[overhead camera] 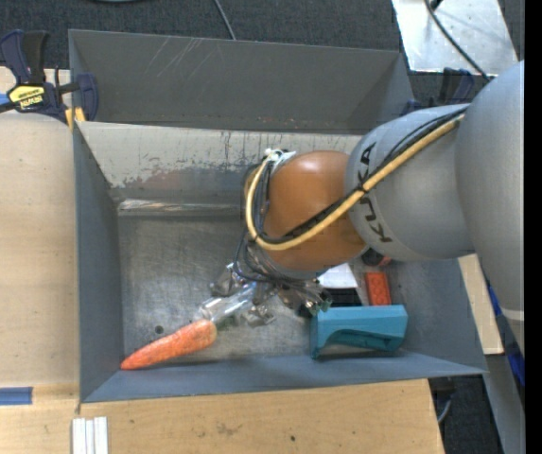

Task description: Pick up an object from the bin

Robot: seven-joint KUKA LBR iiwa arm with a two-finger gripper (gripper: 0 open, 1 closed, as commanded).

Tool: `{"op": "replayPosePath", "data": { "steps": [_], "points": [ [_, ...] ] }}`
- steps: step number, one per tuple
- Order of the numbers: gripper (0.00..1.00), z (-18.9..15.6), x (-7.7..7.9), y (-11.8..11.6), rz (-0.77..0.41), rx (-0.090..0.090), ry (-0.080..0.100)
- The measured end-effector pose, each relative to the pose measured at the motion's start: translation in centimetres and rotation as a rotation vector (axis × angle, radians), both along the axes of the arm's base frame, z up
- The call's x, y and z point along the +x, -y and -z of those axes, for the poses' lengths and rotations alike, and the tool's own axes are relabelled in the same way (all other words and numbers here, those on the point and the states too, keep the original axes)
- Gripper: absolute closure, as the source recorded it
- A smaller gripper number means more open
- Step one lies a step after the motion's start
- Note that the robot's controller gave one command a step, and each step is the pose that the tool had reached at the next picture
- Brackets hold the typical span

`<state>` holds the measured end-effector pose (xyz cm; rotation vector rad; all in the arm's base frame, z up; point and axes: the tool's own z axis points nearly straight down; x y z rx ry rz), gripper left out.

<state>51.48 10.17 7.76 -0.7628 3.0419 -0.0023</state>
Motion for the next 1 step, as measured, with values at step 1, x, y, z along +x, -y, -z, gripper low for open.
{"op": "replayPosePath", "data": {
  "steps": [1],
  "points": [
    [1.0, -3.44, -0.16, 0.64, 0.007, 0.0, -0.011]
  ]
}}
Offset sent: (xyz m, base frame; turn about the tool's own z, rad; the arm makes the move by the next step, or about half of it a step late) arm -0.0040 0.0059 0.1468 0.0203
